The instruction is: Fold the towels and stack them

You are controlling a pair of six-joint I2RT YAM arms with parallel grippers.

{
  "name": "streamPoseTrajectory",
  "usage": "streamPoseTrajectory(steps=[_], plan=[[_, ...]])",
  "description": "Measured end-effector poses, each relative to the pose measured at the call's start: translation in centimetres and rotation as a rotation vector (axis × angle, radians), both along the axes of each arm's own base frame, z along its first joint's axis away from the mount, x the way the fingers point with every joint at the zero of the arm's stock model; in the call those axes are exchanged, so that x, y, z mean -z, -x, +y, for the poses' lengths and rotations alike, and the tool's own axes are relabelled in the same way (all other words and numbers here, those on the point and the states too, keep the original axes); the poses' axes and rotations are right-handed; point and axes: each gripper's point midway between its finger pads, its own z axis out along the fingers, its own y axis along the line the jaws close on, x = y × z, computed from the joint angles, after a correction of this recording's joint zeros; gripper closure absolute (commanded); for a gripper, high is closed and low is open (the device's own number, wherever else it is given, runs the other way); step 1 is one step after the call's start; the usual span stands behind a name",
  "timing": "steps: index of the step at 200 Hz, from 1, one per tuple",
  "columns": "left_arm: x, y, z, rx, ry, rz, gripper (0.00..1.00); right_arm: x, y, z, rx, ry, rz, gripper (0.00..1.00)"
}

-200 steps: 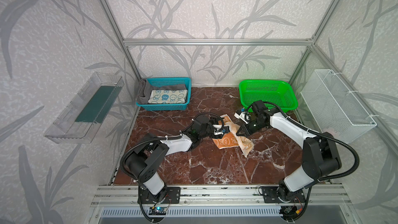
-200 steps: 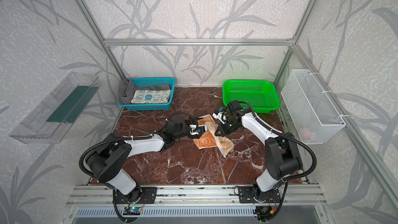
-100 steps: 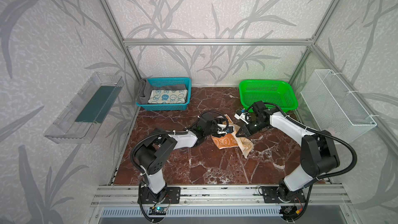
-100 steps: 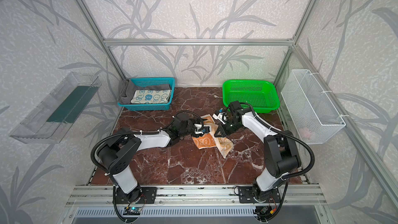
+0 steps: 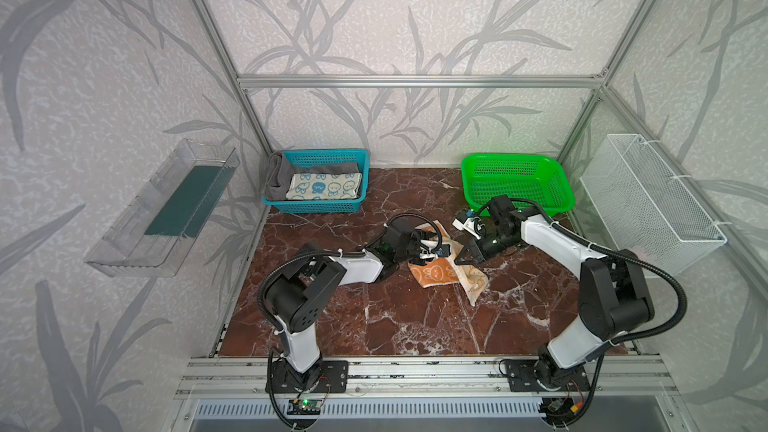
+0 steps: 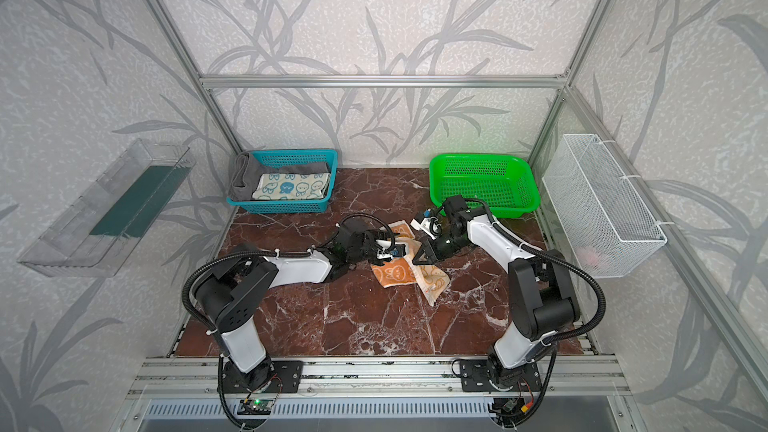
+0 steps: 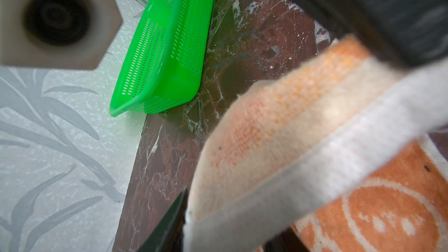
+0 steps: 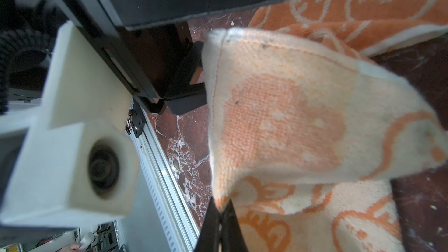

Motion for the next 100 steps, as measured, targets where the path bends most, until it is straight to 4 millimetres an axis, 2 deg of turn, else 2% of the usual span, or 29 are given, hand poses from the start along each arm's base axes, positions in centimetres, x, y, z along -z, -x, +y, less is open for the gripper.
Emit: streamPoseTrajectory(steps=[9, 23, 42, 63, 100], plan=[[-0.2, 0.0, -0.1, -0.003, 0.008, 0.001, 0.51, 0.1, 0.0, 0.0, 0.000, 0.001, 0.005, 1.00], [-0.4, -0.1, -0.2, -0.004, 0.021, -0.001, 0.44, 0.2, -0.1, 0.0, 0.000, 0.002, 0.008, 1.00], [-0.7, -0.2, -0.2, -0.010, 0.037, 0.003, 0.44, 0.1, -0.1, 0.0, 0.002, 0.003, 0.011, 1.00], [-0.9, -0.2, -0.3, -0.008, 0.050, 0.008, 0.51, 0.1, -0.2, 0.0, 0.004, 0.003, 0.011, 1.00], [-1.1, 0.1, -0.6, 0.001, 0.074, 0.024, 0.56, 0.0, -0.2, 0.0, 0.005, -0.003, 0.015, 1.00]])
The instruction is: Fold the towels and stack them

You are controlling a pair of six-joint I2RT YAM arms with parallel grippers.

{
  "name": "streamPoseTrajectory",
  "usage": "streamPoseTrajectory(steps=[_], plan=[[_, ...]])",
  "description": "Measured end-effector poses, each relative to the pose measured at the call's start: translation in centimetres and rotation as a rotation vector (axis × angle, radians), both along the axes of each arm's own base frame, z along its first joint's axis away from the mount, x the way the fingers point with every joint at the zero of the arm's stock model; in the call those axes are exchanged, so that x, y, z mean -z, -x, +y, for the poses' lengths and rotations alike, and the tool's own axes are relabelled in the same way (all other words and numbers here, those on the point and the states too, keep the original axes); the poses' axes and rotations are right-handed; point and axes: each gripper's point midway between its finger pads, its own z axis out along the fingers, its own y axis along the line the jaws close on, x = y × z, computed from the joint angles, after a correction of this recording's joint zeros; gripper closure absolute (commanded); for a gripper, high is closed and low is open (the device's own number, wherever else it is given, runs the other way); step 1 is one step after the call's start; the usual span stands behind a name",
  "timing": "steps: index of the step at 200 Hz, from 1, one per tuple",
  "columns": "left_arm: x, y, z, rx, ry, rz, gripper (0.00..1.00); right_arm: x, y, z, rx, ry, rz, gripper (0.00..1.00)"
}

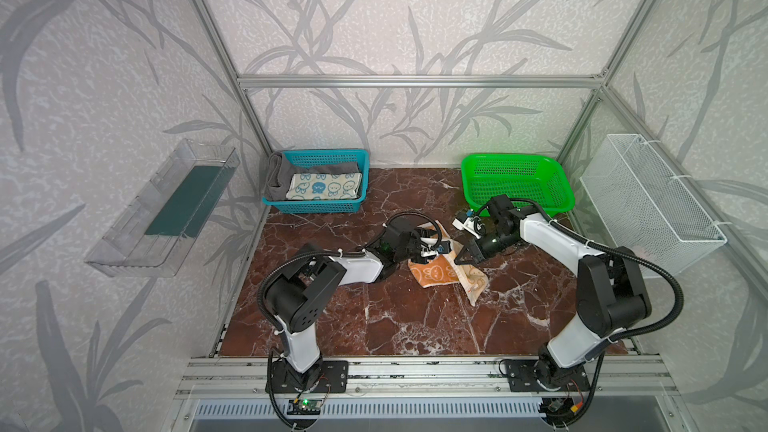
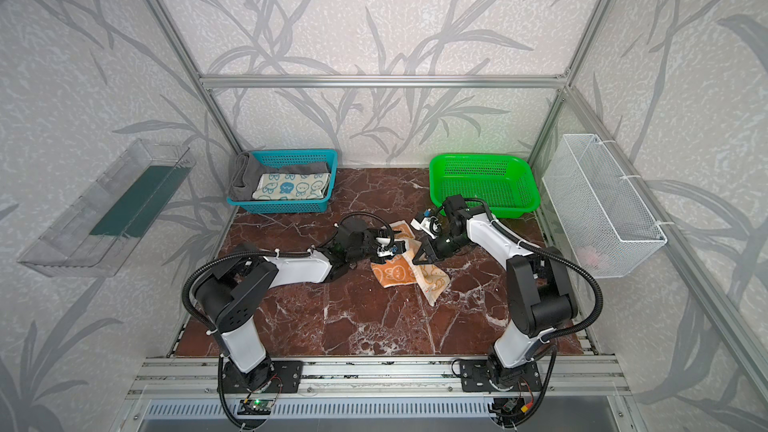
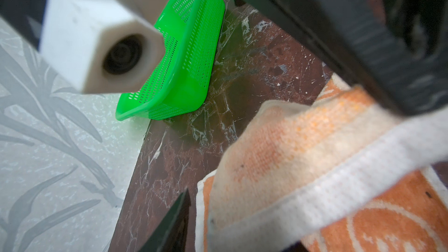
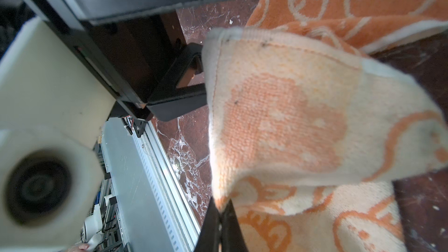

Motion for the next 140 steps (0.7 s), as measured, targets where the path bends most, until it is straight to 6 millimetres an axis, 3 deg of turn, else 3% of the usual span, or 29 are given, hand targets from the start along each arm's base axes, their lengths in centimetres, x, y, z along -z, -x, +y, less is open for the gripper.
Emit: streamPoseTrajectory(steps=[78, 109, 126, 140], plan=[[-0.2, 0.7, -0.6, 0.023, 0.024, 0.014, 0.46, 0.6, -0.3, -0.3, 0.029, 0.001, 0.041, 1.00], [0.4, 1.3, -0.7, 0.035, 0.012, 0.026, 0.55, 0.5, -0.5, -0.4, 0.043, -0.008, 0.049, 1.00], [0.5, 1.5, -0.7, 0.036, 0.011, 0.032, 0.66, 0.5, -0.5, -0.3, 0.045, -0.013, 0.052, 1.00], [0.5, 1.4, -0.7, 0.038, 0.008, 0.028, 0.68, 0.4, -0.5, -0.3, 0.044, -0.016, 0.053, 1.00]])
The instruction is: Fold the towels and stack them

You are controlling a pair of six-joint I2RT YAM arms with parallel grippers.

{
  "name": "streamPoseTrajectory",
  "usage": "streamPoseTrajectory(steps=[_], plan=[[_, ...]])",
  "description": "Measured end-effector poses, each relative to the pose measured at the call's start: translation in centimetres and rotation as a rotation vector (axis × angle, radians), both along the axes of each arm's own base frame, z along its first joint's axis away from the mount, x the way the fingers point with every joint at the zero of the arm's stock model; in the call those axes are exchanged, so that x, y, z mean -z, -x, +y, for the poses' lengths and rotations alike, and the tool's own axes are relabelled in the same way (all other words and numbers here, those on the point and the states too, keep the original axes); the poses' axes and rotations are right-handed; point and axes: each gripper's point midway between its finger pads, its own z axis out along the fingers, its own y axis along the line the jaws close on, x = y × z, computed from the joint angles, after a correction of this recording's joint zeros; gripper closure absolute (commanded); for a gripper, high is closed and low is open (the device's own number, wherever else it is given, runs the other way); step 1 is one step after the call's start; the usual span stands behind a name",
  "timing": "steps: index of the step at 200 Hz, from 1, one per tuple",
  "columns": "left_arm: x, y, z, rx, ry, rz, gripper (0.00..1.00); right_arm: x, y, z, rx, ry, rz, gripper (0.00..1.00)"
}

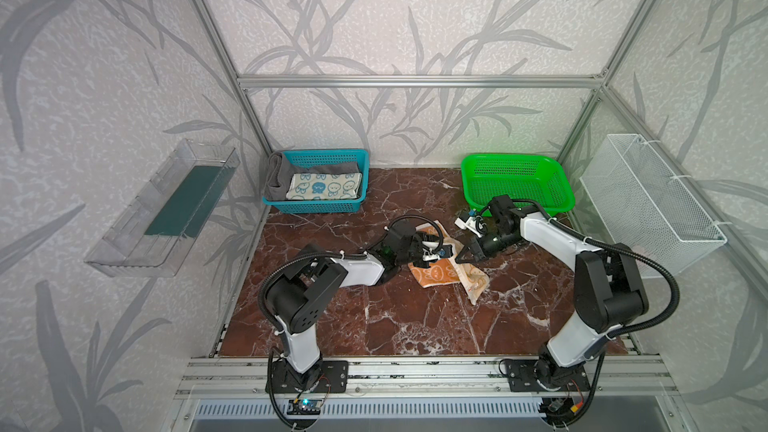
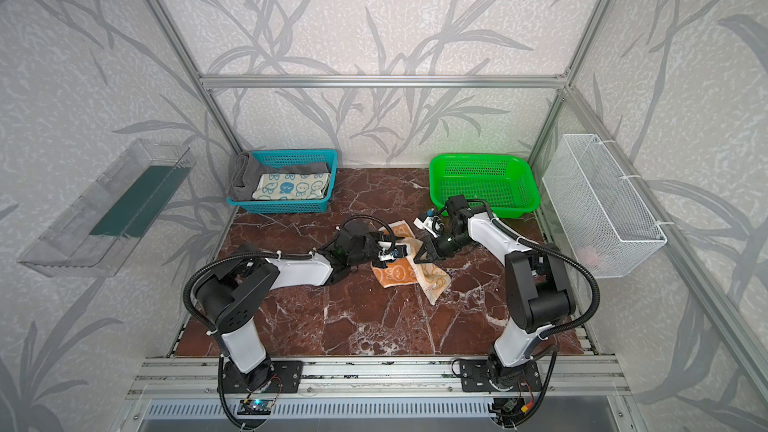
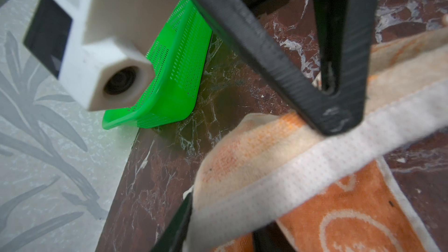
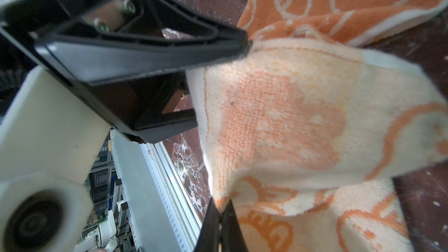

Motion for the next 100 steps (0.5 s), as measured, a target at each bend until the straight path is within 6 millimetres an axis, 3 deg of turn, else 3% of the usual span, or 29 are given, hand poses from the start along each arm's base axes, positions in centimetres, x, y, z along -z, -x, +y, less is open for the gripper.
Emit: streamPoseTrajectory(steps=[56, 100], plan=[[0.0, 0.0, 0.0, -0.002, 0.001, 0.001, 0.45, 0.8, -0.3, 0.1, 0.002, 0.008, 0.031, 1.00], [0.0, 0.0, 0.0, -0.001, -0.001, 0.000, 0.47, 1.0, -0.5, 0.1, 0.007, 0.010, 0.046, 1.00]])
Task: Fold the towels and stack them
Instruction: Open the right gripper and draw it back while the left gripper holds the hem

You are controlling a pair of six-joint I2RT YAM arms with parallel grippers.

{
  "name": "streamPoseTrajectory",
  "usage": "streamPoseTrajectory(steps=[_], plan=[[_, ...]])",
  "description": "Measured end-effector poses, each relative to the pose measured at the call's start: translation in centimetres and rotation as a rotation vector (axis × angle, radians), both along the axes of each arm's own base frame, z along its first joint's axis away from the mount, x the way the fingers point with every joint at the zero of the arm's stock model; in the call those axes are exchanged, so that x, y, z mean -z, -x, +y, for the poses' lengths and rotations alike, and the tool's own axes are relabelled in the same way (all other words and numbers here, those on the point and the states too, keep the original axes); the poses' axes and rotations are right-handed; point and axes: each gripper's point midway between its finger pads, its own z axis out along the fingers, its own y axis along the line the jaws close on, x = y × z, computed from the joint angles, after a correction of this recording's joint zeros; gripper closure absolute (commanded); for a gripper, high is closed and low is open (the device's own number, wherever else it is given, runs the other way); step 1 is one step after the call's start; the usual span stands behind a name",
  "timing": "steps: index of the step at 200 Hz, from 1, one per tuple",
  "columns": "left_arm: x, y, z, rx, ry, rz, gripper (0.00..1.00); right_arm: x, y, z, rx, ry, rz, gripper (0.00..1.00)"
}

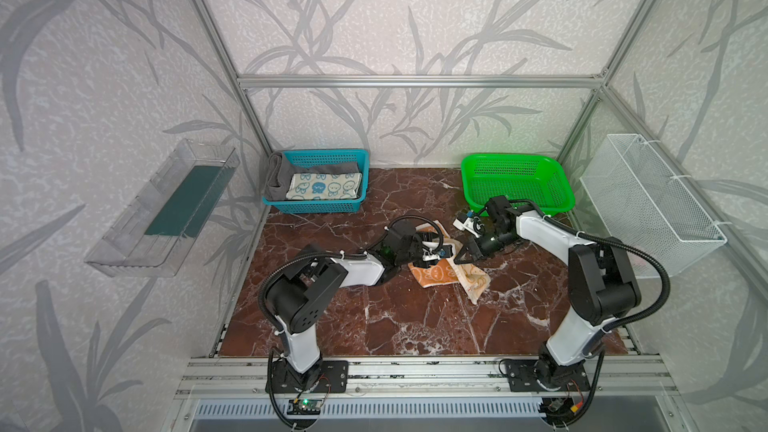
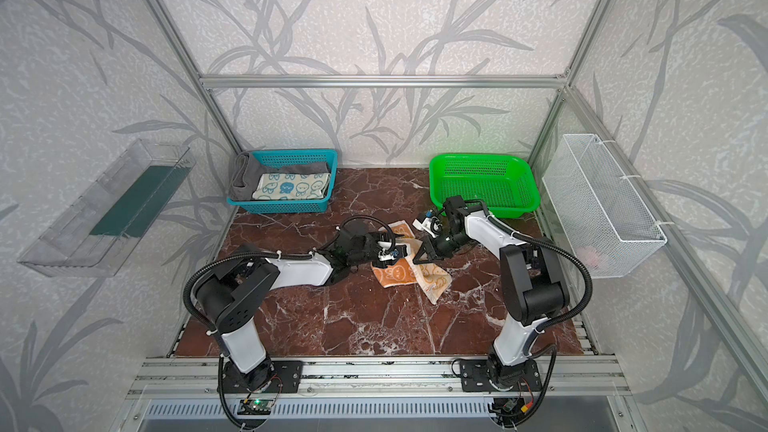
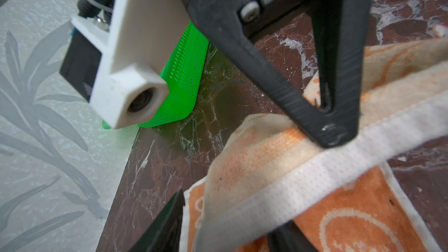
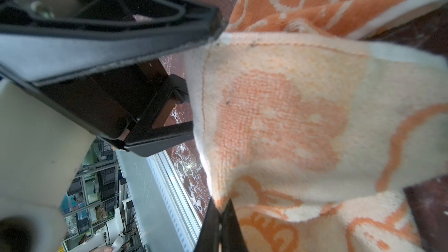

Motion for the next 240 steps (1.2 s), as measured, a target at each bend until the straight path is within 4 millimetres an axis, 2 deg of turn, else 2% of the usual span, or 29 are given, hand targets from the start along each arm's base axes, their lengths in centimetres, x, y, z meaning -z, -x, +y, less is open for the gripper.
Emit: streamPoseTrajectory(steps=[58, 62, 68, 82, 88, 102, 111, 133, 156, 174, 192, 221, 240], plan=[[0.0, 0.3, -0.2, 0.008, 0.001, 0.005, 0.82, -0.2, -0.2, 0.1, 0.000, -0.005, -0.005, 1.00], [0.0, 0.3, -0.2, 0.010, -0.002, 0.000, 0.87, -0.2, -0.2, 0.1, 0.000, -0.006, -0.005, 1.00], [0.0, 0.3, -0.2, 0.010, -0.004, -0.004, 1.00, -0.2, -0.2, 0.1, 0.000, -0.007, -0.005, 1.00], [0.1, 0.3, -0.2, 0.009, -0.006, 0.000, 1.00, -0.3, -0.2, 0.1, 0.000, -0.009, -0.005, 0.98], [0.2, 0.3, -0.2, 0.008, -0.007, 0.002, 1.00, -0.3, -0.2, 0.1, 0.000, -0.008, -0.006, 0.91], [0.3, 0.2, -0.1, 0.004, -0.011, 0.005, 1.00, -0.2, -0.3, 0.1, 0.008, -0.001, -0.003, 0.65], [0.4, 0.3, 0.0, 0.000, -0.017, 0.009, 1.00, -0.1, -0.5, -0.1, 0.019, 0.015, -0.014, 0.54], [1.0, 0.3, 0.6, -0.021, -0.059, 0.034, 1.00, -0.3, -1.0, -1.1, 0.050, 0.083, -0.111, 0.40], [1.5, 0.0, 1.5, -0.059, -0.116, 0.091, 1.00, -2.7, -0.9, -2.8, 0.092, 0.159, -0.294, 0.37], [1.2, -0.4, 2.0, -0.093, -0.131, 0.145, 1.00, -5.1, -0.5, -4.3, 0.125, 0.220, -0.485, 0.37], [0.9, -0.7, 2.4, -0.127, -0.127, 0.190, 1.00, -6.7, 0.7, -5.6, 0.136, 0.267, -0.688, 0.37], [1.9, -0.5, 3.2, -0.178, -0.139, 0.299, 1.00, -7.1, 3.6, -7.0, 0.100, 0.290, -0.950, 0.38], [2.2, -0.8, 3.5, -0.216, -0.133, 0.370, 1.00, -7.4, 5.5, -7.3, 0.001, 0.296, -1.091, 0.39]])
